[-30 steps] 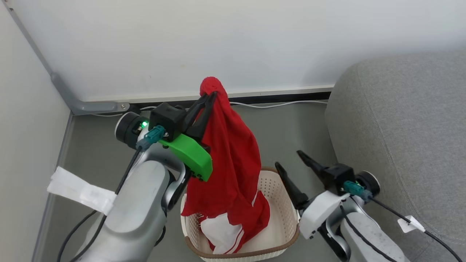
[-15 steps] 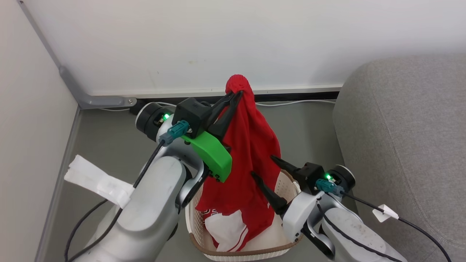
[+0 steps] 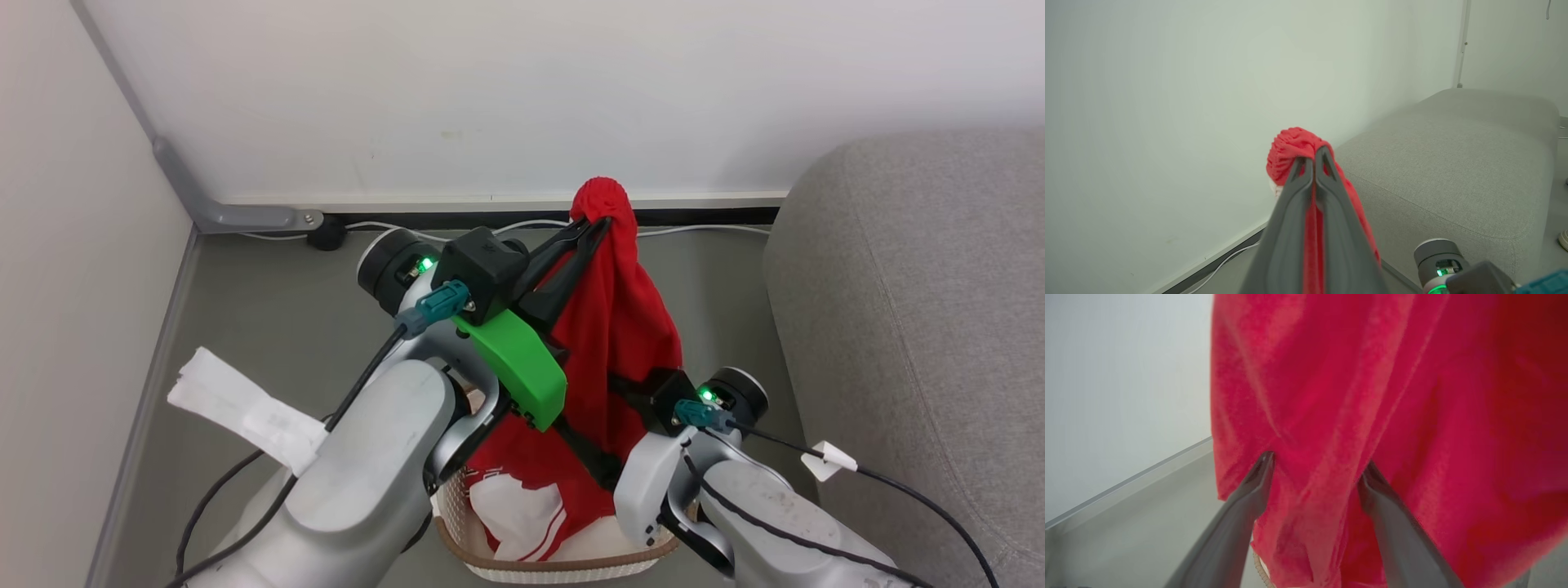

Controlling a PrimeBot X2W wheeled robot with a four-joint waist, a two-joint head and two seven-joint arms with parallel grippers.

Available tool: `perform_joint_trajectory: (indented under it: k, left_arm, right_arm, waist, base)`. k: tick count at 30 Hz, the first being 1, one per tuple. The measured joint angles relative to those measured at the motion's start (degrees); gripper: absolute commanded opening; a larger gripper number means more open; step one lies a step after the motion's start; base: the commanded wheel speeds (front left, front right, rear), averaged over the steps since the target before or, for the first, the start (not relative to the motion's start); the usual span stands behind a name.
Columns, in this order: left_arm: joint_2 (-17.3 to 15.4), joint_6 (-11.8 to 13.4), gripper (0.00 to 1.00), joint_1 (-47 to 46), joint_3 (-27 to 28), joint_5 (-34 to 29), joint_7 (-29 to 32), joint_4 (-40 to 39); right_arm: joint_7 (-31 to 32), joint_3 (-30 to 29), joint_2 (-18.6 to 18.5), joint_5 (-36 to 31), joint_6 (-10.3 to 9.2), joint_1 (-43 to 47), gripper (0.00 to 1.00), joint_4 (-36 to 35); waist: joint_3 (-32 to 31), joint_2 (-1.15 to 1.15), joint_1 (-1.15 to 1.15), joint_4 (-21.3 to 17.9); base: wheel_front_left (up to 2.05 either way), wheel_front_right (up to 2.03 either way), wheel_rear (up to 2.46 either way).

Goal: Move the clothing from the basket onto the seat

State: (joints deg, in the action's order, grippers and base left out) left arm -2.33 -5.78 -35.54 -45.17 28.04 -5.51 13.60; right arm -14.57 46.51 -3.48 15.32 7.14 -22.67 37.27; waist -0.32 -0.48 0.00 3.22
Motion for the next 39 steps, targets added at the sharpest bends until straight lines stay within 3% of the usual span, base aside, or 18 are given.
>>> perform_joint_trajectory:
  k: [1, 2, 3, 4, 12, 13, 14, 16, 17, 18, 26, 39]
  left_arm:
    - [0.0, 0.0, 0.0, 0.0, -0.3, 0.1, 0.0, -0.3]
    - [0.0, 0.0, 0.0, 0.0, -0.4, 0.2, 0.0, -0.5]
    - [0.0, 0.3, 0.0, 0.0, -0.4, 0.3, 0.0, -0.6]
    - [0.0, 0.8, 0.0, 0.0, -0.3, 0.3, 0.0, -0.6]
    - [0.0, 4.2, 0.0, 0.2, 3.2, 0.3, 0.3, 1.2]
    - [0.0, 4.4, 0.2, 0.4, 3.7, 0.3, -0.2, 1.4]
    - [0.0, 4.8, 0.2, 0.7, 4.3, 0.3, -0.7, 1.5]
    - [-0.2, 5.4, 0.56, 1.4, 5.1, 0.5, -1.4, 1.8]
    - [-0.3, 5.7, 0.84, 1.8, 5.5, 0.5, -1.7, 2.0]
    - [-0.3, 5.8, 1.0, 2.2, 5.8, 0.7, -1.9, 2.1]
    - [-1.1, 5.9, 1.0, 5.2, 6.6, 2.5, -4.2, 2.9]
    - [-2.6, 5.3, 1.0, 10.2, 5.5, 3.0, -5.4, 3.6]
  right_arm:
    - [0.0, 0.3, 0.0, 0.3, 0.0, -0.4, 0.38, 0.3]
    - [0.0, 0.5, 0.0, 0.8, 0.0, -0.7, 0.27, 0.4]
    - [0.0, 0.9, -0.1, 1.5, 0.0, -1.0, 0.02, 0.5]
    - [0.0, 1.2, -0.1, 2.0, 0.0, -1.4, 0.0, 0.5]
    - [0.0, 1.7, 0.0, 3.4, 0.01, -3.8, 0.0, 1.7]
    - [0.0, 1.2, 0.0, 3.8, 0.01, -3.9, 0.0, 1.8]
    - [0.0, 0.7, 0.0, 4.3, 0.01, -3.9, 0.0, 1.8]
    - [0.0, -0.4, 0.0, 4.8, 0.01, -3.9, 0.0, 1.8]
    - [0.0, -1.0, 0.0, 4.9, 0.01, -4.0, 0.0, 1.7]
    - [0.0, -1.7, -0.1, 5.0, 0.01, -4.0, 0.0, 1.6]
    - [0.0, -7.8, -0.9, 5.5, -1.05, -5.4, 0.0, -1.6]
    - [0.0, -17.2, -7.9, 5.9, -5.05, -4.9, 0.0, -7.5]
  waist:
    - [0.0, 0.0, 0.0, 0.2]
    - [0.1, 0.0, 0.0, 0.4]
    - [0.2, 0.0, 0.0, 0.5]
    - [0.2, 0.0, 0.0, 0.6]
    - [0.7, 0.0, 0.0, -0.3]
    - [0.8, 0.0, 0.0, -0.6]
    - [0.8, 0.0, 0.0, -0.9]
    - [0.9, 0.0, 0.0, -1.5]
    - [1.0, 0.0, 0.0, -1.8]
    - [1.0, 0.0, 0.0, -2.2]
    - [1.1, 0.0, 0.0, -4.9]
    - [0.6, 0.0, 0.0, -10.0]
  base:
    - [0.0, 0.0, 0.0]
    - [0.0, 0.0, 0.0]
    - [0.0, 0.0, 0.0]
    - [0.0, 0.0, 0.0]
    - [0.0, 0.0, 0.0]
    - [0.0, 0.0, 0.0]
    - [0.0, 0.0, 0.0]
    - [0.0, 0.0, 0.0]
    - [0.0, 0.0, 0.0]
    - [0.0, 0.0, 0.0]
    - [0.0, 0.0, 0.0]
    - [0.0, 0.0, 0.0]
